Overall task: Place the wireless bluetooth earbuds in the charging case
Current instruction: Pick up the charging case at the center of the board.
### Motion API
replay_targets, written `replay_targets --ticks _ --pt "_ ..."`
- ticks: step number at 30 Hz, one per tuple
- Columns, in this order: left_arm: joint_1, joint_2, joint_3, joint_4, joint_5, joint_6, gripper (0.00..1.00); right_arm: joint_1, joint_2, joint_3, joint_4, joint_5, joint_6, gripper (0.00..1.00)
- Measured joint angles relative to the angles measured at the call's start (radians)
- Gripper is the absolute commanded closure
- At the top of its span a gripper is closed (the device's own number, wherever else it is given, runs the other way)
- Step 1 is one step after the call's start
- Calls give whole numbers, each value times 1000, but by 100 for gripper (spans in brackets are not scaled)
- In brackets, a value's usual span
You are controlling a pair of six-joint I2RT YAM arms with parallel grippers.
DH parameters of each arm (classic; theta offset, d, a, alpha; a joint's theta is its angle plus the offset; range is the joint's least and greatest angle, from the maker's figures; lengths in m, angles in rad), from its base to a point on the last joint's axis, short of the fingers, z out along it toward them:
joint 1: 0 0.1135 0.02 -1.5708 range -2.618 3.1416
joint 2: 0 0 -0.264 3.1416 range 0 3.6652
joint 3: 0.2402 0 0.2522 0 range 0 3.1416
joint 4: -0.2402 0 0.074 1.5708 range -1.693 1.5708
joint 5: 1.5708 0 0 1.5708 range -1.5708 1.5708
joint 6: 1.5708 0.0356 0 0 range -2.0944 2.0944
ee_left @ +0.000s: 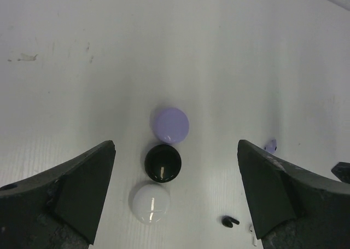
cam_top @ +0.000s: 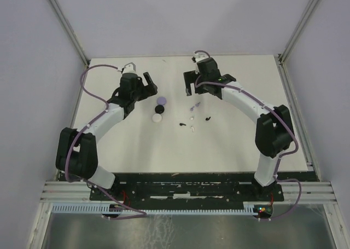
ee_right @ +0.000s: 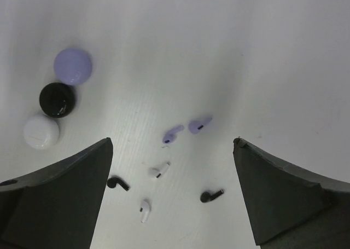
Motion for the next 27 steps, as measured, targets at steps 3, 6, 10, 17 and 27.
replay_targets --ticks 3,6,10,17,27 --pt "7 -57 -29 -21 -37 -1 1 66 123 143 -34 1 -6 1" --pt "22 -117 -50 -32 -43 -2 1 109 216 251 -58 1 -11 1" --pt "60 -160 -62 -38 -47 -7 1 160 318 378 -90 2 -18 2" --pt "129 -238 -175 -53 -63 -47 0 212 457 539 -116 20 -34 3" --pt "132 -328 -232 -58 -87 -49 1 246 620 673 -125 51 -33 4"
